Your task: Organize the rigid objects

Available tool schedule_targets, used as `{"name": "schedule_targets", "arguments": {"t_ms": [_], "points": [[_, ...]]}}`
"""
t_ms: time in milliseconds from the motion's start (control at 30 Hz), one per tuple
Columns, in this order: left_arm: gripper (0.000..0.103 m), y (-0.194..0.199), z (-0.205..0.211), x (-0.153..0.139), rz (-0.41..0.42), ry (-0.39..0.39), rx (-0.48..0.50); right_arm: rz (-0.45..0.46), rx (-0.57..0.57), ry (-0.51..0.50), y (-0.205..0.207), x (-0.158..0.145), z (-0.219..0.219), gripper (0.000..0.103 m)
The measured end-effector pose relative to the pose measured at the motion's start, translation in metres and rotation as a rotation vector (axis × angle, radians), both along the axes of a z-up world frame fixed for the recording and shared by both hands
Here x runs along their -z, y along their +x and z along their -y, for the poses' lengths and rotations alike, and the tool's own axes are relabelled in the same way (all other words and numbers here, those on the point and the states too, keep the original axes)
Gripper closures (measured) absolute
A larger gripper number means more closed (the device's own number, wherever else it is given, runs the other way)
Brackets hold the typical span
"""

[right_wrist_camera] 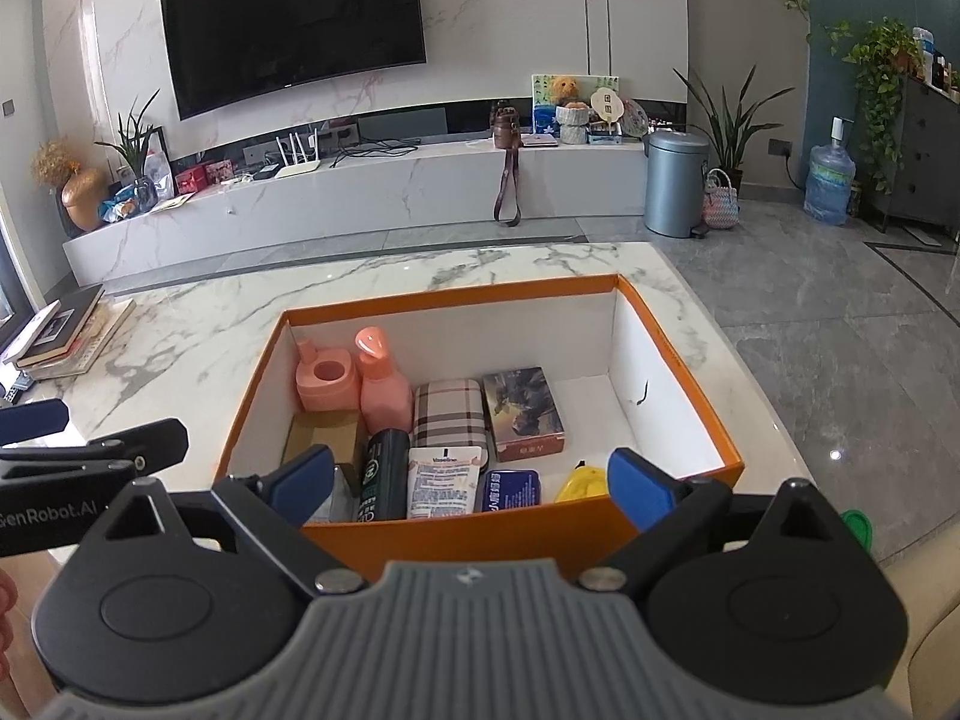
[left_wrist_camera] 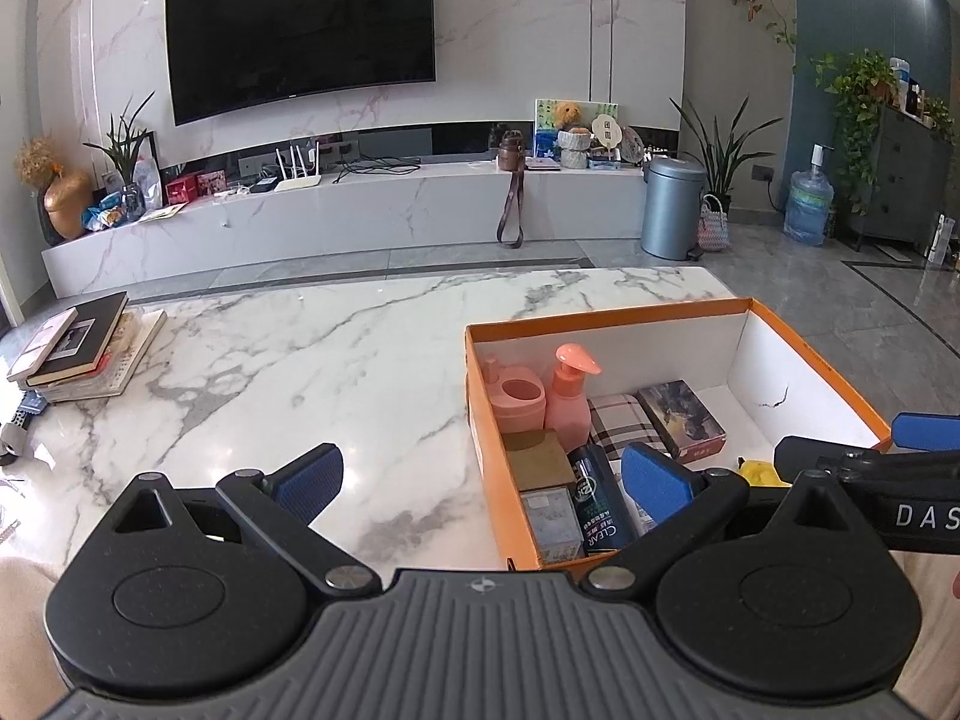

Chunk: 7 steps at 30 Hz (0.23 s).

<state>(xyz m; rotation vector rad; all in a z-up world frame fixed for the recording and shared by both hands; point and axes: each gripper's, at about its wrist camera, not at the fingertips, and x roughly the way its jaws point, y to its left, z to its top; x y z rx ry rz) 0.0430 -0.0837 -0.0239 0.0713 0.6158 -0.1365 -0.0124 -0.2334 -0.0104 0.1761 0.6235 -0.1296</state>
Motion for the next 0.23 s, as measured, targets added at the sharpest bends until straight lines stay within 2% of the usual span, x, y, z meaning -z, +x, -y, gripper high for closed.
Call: {"name": "schedule_targets", "arguments": {"t_ms": [233], "points": [[0.000, 0.0004, -0.0031, -0.0004, 0.002, -0.004, -0.005, -0.002, -0.011, -0.012, 0.0008, 0.0012, -0.0034, 0.006]]}}
